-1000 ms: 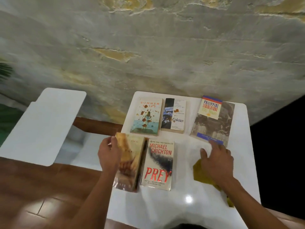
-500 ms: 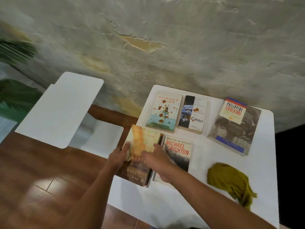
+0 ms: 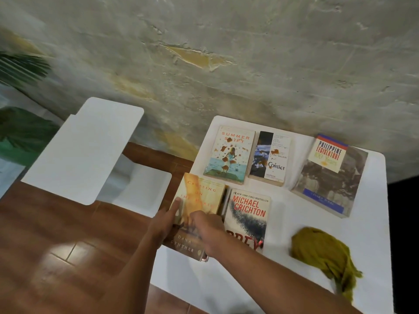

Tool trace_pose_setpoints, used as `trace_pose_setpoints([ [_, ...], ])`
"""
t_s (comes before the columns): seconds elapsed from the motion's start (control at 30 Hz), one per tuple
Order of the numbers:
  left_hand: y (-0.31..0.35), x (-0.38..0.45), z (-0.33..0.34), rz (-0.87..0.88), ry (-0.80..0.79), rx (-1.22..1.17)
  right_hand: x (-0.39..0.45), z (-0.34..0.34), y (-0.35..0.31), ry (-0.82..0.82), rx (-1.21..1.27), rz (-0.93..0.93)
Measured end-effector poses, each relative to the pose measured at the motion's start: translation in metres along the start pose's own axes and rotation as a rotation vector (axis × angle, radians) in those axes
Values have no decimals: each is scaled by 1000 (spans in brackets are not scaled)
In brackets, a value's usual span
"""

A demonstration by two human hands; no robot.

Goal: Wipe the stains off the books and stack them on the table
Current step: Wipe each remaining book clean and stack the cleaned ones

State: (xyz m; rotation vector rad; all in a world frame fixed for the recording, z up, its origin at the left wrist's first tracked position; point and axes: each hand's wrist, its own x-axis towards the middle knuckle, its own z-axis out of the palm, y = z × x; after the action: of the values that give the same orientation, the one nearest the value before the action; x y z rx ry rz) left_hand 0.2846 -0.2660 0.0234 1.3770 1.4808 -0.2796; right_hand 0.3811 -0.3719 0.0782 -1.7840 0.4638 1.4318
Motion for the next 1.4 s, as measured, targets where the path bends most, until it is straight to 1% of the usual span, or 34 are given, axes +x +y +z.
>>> trace_pose_setpoints([
  [0.07,3,-1,-5,-53,-83,-104,2,-2,1,-14,-3,8],
  [0.1,5,-2,-7,-55,-107,-110,2,-3,1,-14,0,12],
  [0.2,11,-4,-5,-9,-136,-25,2,-4,2,0,23,13],
  [0.4,4,4,-13,13,-88,82,1,-5,4,10,30,-2],
  [0.57,16,-2,-12,30,-50,169,-2,-8,1,-32,33,32],
  [0.7,26,-1,-10,-29,-78,110,-2,-12,0,-76,26,35],
  [0.83,23,1,-13,-64,-95,75,-3,-10,-2,-100,40,70],
  [0.93,25,-2,-12,-102,-125,-19,4,-9,-3,-113,47,53],
  [1.0,33,-9,-10,-39,-149,-11,7,-10,-3,-124,58,45],
  [1.07,41,-15,-11,17,-132,66,9,-12,-4,-155,79,66],
  [1.2,41,-20,-20,57,-77,152,7,-14,-5,-219,99,71],
  [1.3,37,-26,-33,88,-79,111,6,-16,-8,-242,97,40],
  [1.4,29,-37,-51,87,-112,42,4,-16,-8,-307,85,28],
])
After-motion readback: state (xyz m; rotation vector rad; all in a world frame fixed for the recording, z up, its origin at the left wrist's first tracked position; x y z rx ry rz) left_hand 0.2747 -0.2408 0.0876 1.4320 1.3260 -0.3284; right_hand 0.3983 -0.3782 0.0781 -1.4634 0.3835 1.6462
